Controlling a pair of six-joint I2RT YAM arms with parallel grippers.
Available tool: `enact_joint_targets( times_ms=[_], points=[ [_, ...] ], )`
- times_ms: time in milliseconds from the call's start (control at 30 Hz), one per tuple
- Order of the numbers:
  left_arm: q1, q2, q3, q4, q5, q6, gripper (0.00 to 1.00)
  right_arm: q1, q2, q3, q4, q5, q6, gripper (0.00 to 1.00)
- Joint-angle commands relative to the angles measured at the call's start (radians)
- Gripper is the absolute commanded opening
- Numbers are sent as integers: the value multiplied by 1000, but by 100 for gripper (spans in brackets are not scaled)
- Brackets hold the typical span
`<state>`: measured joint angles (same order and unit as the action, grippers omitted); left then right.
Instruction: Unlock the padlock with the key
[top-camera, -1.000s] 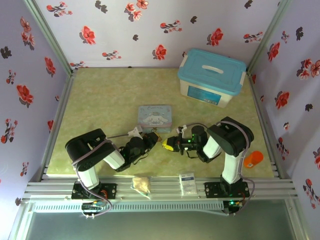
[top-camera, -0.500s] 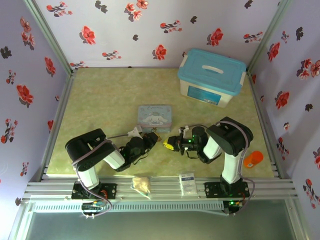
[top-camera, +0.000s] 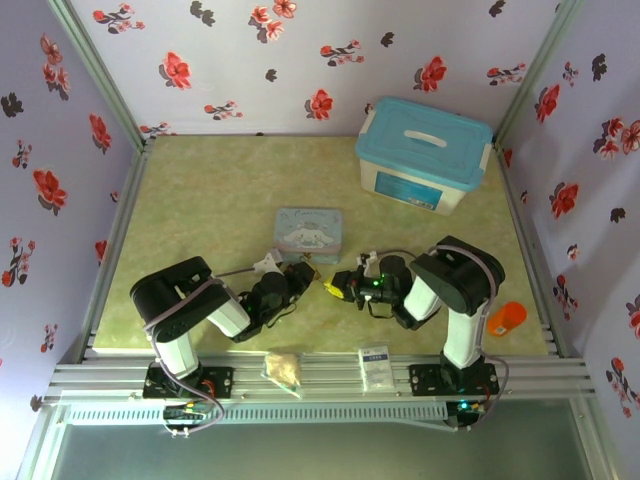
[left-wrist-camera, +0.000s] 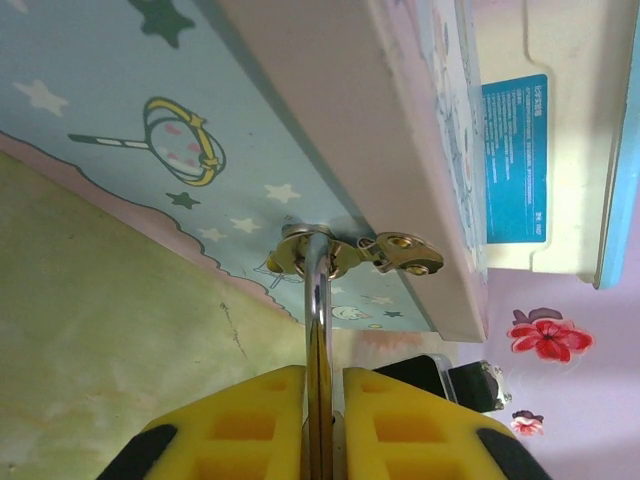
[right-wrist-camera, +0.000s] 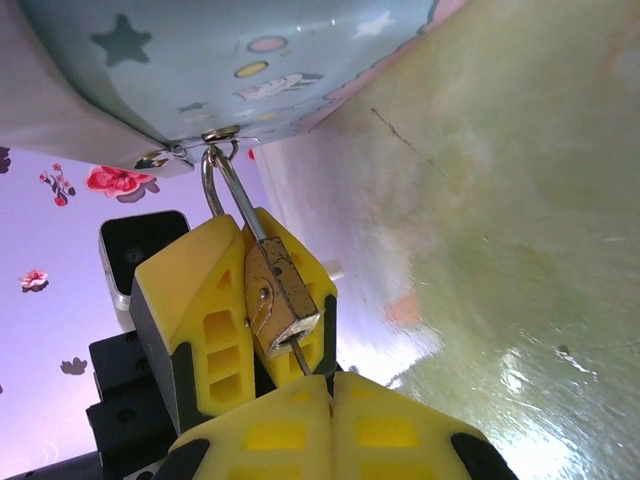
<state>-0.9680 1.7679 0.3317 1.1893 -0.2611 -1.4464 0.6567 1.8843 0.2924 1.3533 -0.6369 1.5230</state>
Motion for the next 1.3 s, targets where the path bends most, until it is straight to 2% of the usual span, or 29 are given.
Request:
enact_joint_targets(
  times_ms=[0, 233, 533, 867, 1267],
  points=[
    [-31, -19, 48, 110, 118, -14, 0, 25, -46, 25, 32, 90, -14, 0],
    [-31, 1, 67, 110, 128, -28, 0, 76, -44, 28, 32, 167, -38, 0],
    [-31, -1, 62, 110, 130, -30, 0, 75, -52, 41, 32, 187, -30, 0],
    [-29, -8, 72, 112, 133, -53, 0, 103, -93, 20, 33, 322, 112, 0],
    [-29, -36, 83, 114, 169, -61, 0, 79, -62, 53, 32, 290, 62, 0]
  ],
)
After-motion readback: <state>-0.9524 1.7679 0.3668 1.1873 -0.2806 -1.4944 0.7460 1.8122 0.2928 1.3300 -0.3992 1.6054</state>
